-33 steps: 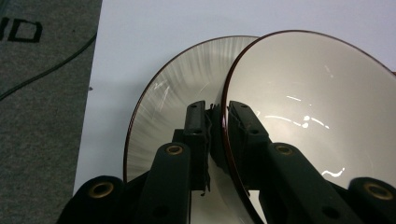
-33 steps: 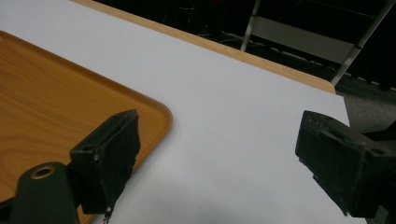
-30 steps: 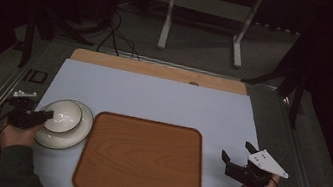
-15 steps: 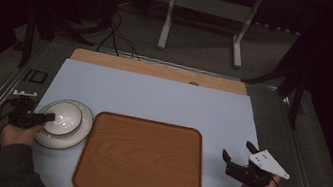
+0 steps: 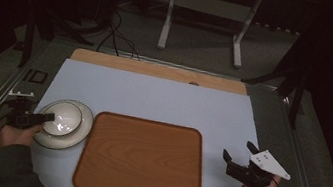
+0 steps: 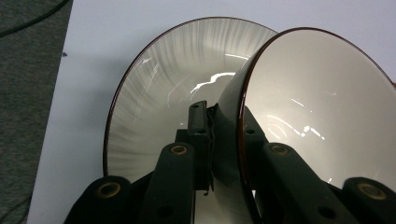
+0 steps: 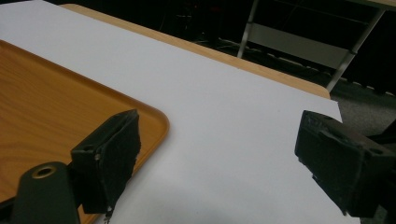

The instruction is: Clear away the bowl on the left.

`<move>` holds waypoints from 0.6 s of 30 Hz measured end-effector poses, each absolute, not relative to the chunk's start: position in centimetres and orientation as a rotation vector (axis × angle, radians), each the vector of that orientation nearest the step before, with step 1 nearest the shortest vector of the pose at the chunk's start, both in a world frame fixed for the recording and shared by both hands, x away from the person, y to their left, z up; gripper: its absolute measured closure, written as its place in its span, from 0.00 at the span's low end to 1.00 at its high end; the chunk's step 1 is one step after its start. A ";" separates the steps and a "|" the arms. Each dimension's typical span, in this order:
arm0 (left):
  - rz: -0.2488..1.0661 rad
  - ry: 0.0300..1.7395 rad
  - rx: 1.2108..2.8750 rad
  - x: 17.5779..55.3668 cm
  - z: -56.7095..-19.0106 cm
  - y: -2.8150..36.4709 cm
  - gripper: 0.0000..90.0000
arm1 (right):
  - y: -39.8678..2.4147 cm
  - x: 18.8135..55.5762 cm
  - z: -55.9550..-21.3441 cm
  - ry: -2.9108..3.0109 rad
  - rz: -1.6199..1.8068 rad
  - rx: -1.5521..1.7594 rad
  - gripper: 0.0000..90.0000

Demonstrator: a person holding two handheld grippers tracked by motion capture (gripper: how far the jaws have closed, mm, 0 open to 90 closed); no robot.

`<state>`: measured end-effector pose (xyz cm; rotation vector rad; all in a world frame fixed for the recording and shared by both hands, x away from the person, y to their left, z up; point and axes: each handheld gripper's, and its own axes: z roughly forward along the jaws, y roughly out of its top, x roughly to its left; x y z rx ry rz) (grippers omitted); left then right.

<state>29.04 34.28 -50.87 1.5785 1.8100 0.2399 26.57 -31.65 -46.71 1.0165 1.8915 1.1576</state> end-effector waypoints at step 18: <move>0.255 1.793 1.510 28.4 -50.3 34.7 0.91 | -31.7 26.5 -46.6 1.888 1.166 1.013 0.15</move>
